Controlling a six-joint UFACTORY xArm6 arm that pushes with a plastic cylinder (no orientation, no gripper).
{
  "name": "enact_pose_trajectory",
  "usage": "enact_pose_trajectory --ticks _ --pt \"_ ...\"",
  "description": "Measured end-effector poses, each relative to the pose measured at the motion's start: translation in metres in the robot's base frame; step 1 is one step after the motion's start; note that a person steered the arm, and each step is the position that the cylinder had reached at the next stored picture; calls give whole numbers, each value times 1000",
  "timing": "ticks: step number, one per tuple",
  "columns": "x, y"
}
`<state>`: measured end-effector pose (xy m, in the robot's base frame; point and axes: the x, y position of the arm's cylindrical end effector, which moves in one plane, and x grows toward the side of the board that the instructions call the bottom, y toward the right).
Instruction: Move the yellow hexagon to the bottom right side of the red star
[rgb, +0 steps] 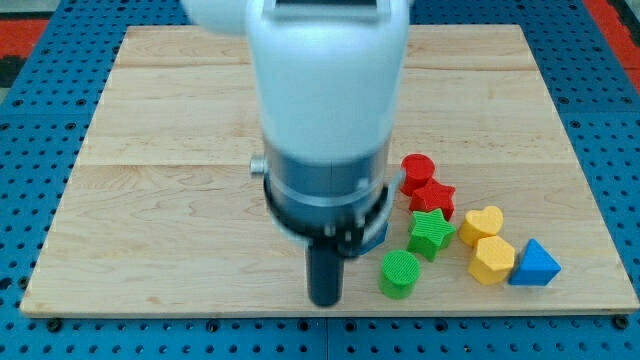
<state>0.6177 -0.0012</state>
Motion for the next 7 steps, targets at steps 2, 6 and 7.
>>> enact_pose_trajectory --ticks 2,6,7 --pt "0 157" --pt "-28 327" --pt "-37 305"
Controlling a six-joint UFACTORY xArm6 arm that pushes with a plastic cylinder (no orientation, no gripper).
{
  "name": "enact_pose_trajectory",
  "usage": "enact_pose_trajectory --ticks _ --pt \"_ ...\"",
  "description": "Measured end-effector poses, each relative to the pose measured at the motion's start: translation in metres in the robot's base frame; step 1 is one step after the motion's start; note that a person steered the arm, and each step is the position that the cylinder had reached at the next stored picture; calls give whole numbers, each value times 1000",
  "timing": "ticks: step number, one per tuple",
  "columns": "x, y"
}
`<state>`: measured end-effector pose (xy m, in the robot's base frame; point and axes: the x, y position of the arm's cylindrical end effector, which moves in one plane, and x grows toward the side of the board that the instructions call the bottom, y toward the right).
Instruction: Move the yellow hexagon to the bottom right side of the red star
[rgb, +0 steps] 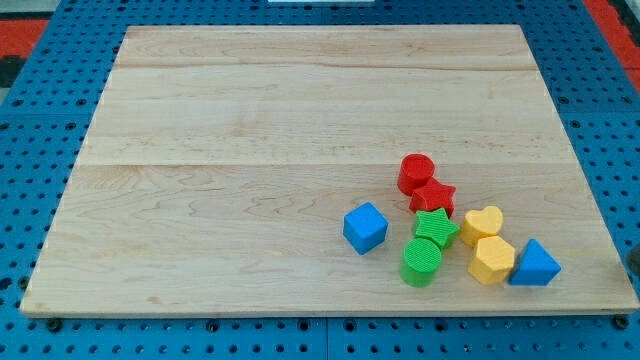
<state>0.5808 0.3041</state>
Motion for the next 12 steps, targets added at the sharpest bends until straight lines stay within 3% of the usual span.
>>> enact_pose_trajectory --ticks 2,3,4,6,7,8,9,11,12 --pt "-12 -11" --pt "-15 -52" --pt "10 -50" --pt "-22 -195" --pt "-36 -166" --pt "-14 -56" --pt "37 -40" --pt "38 -47" --pt "38 -90"
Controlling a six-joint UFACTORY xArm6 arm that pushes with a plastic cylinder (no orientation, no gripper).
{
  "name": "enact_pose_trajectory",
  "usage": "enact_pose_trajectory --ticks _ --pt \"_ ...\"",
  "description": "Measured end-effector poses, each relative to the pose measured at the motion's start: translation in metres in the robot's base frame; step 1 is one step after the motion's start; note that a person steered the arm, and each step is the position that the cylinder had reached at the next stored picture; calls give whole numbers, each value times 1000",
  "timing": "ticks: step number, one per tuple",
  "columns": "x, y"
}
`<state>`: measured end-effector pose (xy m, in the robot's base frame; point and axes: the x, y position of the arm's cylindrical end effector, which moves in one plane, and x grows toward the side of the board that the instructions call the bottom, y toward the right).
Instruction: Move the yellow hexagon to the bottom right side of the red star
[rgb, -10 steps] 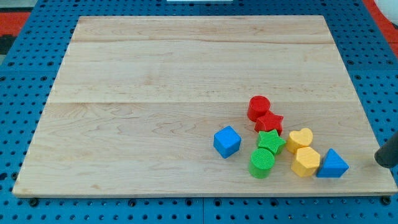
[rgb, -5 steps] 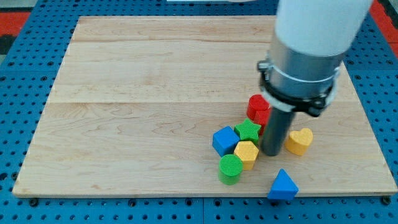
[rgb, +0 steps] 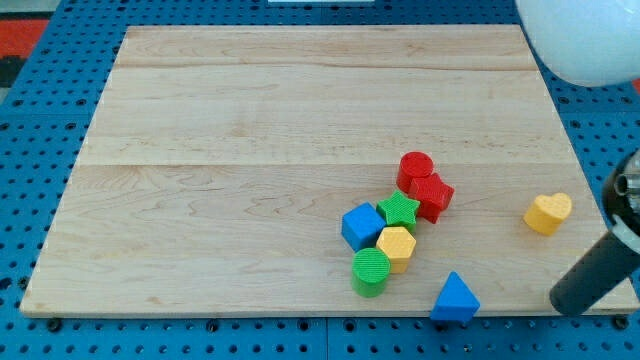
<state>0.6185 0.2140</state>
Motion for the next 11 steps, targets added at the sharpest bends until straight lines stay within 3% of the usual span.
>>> enact_pose_trajectory --ticks 1,3,5,6,7,9,10,11 --pt "0 -40" --pt "1 -59" --pt "1 -170" --pt "0 -262" --pt "-1 -318" --pt "-74 -212" --pt "-58 -255" --pt "-23 -244"
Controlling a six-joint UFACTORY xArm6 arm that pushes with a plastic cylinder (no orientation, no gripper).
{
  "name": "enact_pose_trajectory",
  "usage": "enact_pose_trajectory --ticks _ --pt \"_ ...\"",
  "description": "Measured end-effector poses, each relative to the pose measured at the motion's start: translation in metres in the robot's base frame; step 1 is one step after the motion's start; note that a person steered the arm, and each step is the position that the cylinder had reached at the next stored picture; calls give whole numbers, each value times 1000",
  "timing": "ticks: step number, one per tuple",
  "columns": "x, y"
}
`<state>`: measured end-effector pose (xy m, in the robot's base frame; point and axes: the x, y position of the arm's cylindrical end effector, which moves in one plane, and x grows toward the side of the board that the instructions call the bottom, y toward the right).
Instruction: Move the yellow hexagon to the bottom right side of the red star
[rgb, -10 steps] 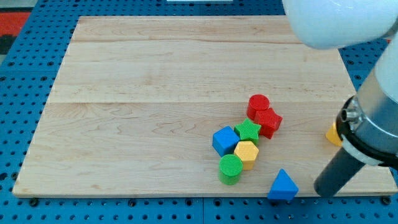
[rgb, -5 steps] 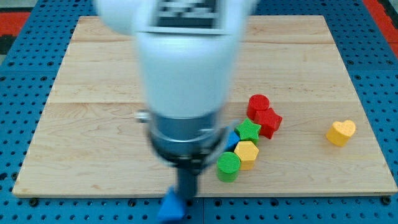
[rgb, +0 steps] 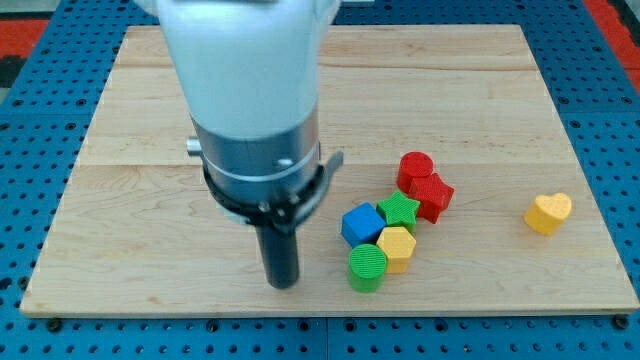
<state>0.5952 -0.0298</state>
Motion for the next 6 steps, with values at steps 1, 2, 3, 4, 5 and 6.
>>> enact_pose_trajectory --ticks 1,2,3,4,5,6 --pt "19 77" --pt "10 124" --pt "-23 141" --pt "-40 154" --pt "-55 180" --pt "-51 193"
